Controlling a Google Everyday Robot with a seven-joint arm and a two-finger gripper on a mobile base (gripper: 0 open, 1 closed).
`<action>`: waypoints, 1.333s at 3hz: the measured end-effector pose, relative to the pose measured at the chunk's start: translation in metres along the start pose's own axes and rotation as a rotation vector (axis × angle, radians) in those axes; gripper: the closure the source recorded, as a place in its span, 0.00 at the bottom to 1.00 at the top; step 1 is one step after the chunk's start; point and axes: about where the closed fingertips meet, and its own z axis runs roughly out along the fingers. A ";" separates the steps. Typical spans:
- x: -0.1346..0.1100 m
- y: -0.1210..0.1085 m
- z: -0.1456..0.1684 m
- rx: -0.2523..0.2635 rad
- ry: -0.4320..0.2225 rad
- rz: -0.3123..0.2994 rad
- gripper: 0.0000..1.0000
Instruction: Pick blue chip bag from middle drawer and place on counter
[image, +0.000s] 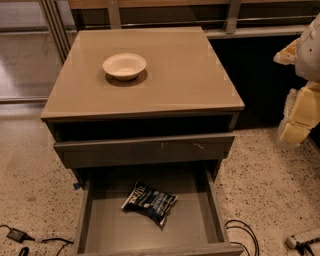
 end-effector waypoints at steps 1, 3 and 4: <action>-0.002 0.000 -0.001 0.007 -0.006 -0.001 0.00; 0.006 0.009 0.007 0.021 -0.153 -0.025 0.00; 0.009 0.017 0.034 -0.002 -0.290 0.015 0.00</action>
Offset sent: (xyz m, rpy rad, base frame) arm -0.0109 0.0115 -0.0103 0.1193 -0.0664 0.1174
